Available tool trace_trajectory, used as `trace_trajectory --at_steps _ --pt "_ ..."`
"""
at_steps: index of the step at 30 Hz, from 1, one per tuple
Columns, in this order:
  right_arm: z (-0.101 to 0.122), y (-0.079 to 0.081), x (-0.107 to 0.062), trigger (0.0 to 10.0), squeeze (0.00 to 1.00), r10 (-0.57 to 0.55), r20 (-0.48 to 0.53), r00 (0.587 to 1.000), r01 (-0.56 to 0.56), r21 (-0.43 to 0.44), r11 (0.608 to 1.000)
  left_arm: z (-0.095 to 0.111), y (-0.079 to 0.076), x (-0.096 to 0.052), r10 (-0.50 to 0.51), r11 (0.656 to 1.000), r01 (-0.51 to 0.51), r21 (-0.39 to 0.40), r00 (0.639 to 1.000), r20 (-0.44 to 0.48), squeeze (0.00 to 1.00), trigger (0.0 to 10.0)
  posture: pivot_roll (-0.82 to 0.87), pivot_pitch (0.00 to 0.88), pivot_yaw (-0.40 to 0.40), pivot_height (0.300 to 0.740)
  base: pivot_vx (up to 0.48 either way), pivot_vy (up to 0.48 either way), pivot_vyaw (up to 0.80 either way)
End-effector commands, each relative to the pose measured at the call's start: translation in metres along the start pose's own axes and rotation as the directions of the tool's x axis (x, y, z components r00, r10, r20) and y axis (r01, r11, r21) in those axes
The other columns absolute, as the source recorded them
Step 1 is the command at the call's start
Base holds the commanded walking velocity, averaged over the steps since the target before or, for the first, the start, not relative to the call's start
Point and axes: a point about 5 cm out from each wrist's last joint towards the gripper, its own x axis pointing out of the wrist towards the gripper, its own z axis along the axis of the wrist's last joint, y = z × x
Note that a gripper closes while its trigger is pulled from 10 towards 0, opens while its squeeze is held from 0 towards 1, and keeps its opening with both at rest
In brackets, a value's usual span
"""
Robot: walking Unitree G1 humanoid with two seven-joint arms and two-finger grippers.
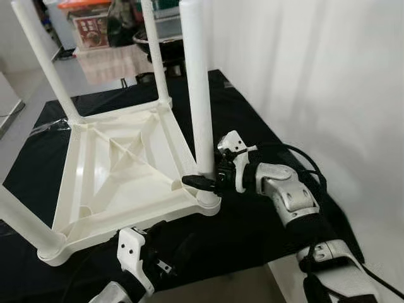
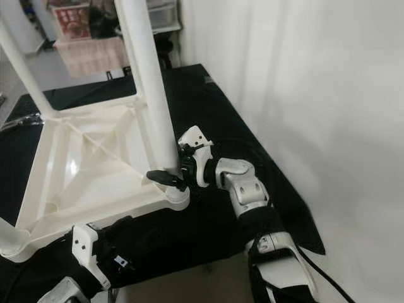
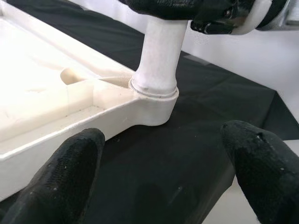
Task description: Building children table
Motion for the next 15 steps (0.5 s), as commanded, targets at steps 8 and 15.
trace_trajectory --at_steps 8,15 --pt "0.016 -0.006 0.007 0.0 0.0 0.041 0.049 0.998 -0.041 0.007 0.999 -0.002 0.001 -0.002 0.014 1.0 -0.014 -0.011 1.0 -0.011 0.0 10.0 0.02 0.0 0.048 0.74 0.0 0.0 0.0" --pt "0.005 -0.012 -0.003 0.0 0.0 -0.009 0.05 0.999 0.009 0.012 1.0 -0.002 0.0 -0.001 0.005 1.0 -0.005 -0.023 1.0 -0.012 0.0 10.0 0.0 0.0 0.058 0.74 0.0 0.0 0.0"
